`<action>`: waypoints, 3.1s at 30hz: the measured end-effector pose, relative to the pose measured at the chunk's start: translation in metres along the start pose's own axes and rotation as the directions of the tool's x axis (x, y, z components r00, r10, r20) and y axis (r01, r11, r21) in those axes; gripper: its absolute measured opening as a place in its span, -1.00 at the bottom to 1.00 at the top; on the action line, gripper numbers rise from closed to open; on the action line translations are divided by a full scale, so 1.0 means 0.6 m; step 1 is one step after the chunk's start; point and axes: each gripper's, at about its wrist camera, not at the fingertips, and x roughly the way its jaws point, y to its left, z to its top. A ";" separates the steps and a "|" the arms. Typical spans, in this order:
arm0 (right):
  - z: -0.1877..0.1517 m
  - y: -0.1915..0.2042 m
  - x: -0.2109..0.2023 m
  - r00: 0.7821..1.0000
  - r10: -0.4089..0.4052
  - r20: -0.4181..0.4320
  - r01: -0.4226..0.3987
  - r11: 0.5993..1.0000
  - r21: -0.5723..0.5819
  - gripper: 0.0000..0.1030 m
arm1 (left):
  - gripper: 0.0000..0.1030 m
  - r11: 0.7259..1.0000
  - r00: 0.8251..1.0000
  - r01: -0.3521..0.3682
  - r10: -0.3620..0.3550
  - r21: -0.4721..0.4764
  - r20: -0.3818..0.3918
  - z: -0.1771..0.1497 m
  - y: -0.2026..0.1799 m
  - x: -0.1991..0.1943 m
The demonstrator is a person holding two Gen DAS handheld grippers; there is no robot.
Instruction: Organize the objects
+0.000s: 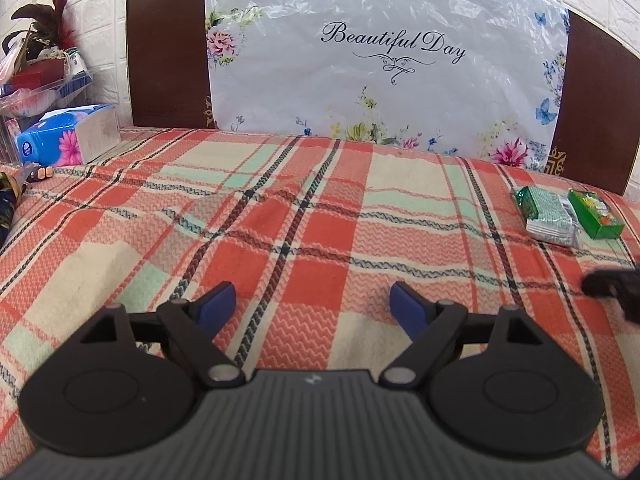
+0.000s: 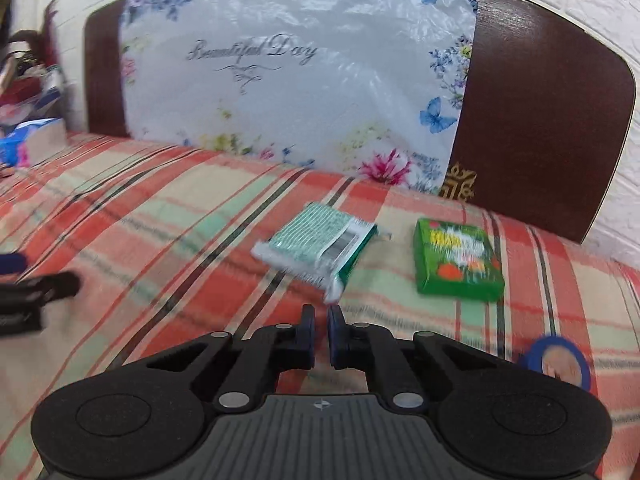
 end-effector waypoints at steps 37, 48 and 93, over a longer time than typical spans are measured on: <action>-0.157 -0.143 -0.214 0.994 -0.062 -0.093 0.082 0.970 0.229 0.33 | 0.78 0.997 0.996 -0.055 0.058 0.044 -0.065 0.001 -0.032 -0.016; -0.216 -0.181 -0.255 0.996 -0.082 -0.032 0.088 0.949 0.302 0.32 | 0.57 0.867 0.831 0.498 -0.484 -0.018 -0.275 -0.005 -0.222 -0.146; -0.190 -0.437 -0.318 0.889 -0.433 0.146 0.343 0.844 0.412 0.33 | 0.20 0.729 0.814 0.579 -0.541 0.365 -0.210 0.057 -0.613 -0.234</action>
